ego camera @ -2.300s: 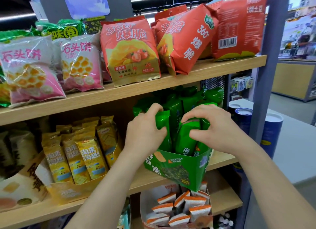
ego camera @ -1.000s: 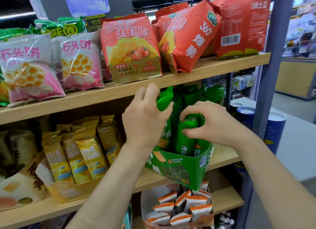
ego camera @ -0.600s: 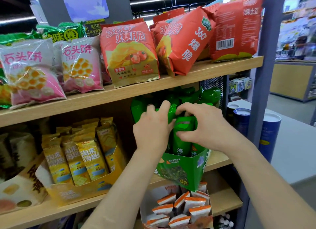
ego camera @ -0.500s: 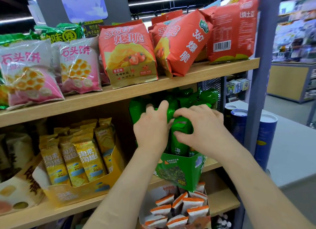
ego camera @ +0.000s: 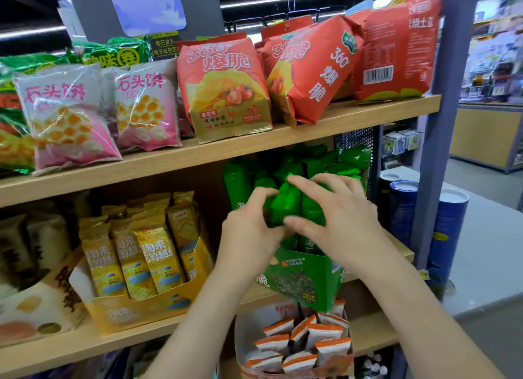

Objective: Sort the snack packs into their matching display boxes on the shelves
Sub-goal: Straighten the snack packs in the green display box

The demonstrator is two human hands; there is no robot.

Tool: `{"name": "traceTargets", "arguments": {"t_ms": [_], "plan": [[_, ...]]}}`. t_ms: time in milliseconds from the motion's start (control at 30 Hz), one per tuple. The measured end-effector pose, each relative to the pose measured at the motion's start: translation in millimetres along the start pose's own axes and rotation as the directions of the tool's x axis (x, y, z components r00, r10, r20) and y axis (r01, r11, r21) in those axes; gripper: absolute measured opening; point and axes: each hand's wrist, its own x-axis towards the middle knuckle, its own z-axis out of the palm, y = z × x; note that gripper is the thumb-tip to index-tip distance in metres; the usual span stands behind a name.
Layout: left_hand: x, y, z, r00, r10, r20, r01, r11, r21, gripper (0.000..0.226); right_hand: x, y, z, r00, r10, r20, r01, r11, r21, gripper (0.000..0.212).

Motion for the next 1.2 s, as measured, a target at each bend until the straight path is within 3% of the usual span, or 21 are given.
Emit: {"name": "traceTargets", "arguments": {"t_ms": [67,167,200,267,333,367,433,500,600,700,833,933,1067,1200], "plan": [[2.9,-11.5,-4.0,0.993,-0.036,0.11,0.048,0.993,-0.107,0.042,-0.3,-4.9,3.5,1.0,0.001,0.023,0.002,0.993,-0.114,0.081],[2.4,-25.5,-7.9,0.982,-0.019,0.186,0.037,0.995,-0.092,0.037,1.0,-12.1,8.7,0.999,0.015,-0.049,-0.023,0.986,-0.166,0.063],[1.5,-28.6,-10.1,0.99,-0.013,0.144,0.024,0.997,-0.077,0.04,2.1,-13.9,10.6,0.997,0.016,-0.074,-0.028,0.985,-0.168,0.055],[3.0,-30.7,-18.7,0.996,-0.038,-0.083,0.032,0.997,-0.067,0.042,4.2,-15.5,14.4,0.995,0.011,-0.103,-0.028,0.985,-0.169,0.045],[14.7,-32.7,-27.6,0.956,-0.146,-0.255,0.128,0.988,-0.086,0.043,6.5,-13.9,18.4,0.991,0.0,-0.136,-0.02,0.989,-0.144,0.041],[23.3,-36.8,-27.5,0.944,-0.218,-0.247,0.206,0.976,-0.073,0.053,7.5,-12.2,20.5,0.989,-0.007,-0.147,-0.013,0.991,-0.13,0.04],[40.7,-44.6,-21.8,0.924,-0.374,-0.078,0.368,0.926,-0.084,0.073,9.2,-7.6,24.1,0.985,-0.02,-0.173,0.002,0.995,-0.104,0.038],[46.5,-47.4,-13.0,0.892,-0.444,0.087,0.452,0.876,-0.17,0.076,10.1,0.1,27.3,0.978,-0.048,-0.204,0.034,0.997,-0.072,0.035],[43.2,-54.8,-4.0,0.912,-0.394,0.118,0.407,0.903,-0.134,0.075,12.7,19.9,26.3,0.975,-0.085,-0.207,0.091,0.996,0.022,0.036],[30.4,-58.4,-2.9,0.909,-0.353,0.223,0.378,0.922,-0.083,0.058,20.4,42.6,13.2,0.984,-0.108,-0.141,0.131,0.978,0.161,0.035],[7.0,-49.6,-5.2,0.947,-0.185,0.264,0.199,0.98,-0.025,0.046,32.2,58.8,-5.1,0.984,-0.177,-0.028,0.174,0.913,0.369,0.039],[3.0,-40.7,-7.4,0.949,-0.12,0.291,0.124,0.992,0.005,0.044,40.6,63.1,-13.5,0.978,-0.201,0.057,0.159,0.894,0.418,0.042],[9.1,-48.1,-13.5,0.943,-0.126,0.307,0.149,0.987,-0.052,0.047,42.2,67.7,-13.8,0.976,-0.202,0.079,0.146,0.882,0.449,0.038],[16.9,-59.6,-16.1,0.938,-0.227,0.262,0.231,0.973,0.016,0.046,37.7,69.4,-13.3,0.978,-0.203,0.053,0.155,0.871,0.466,0.036]]}}
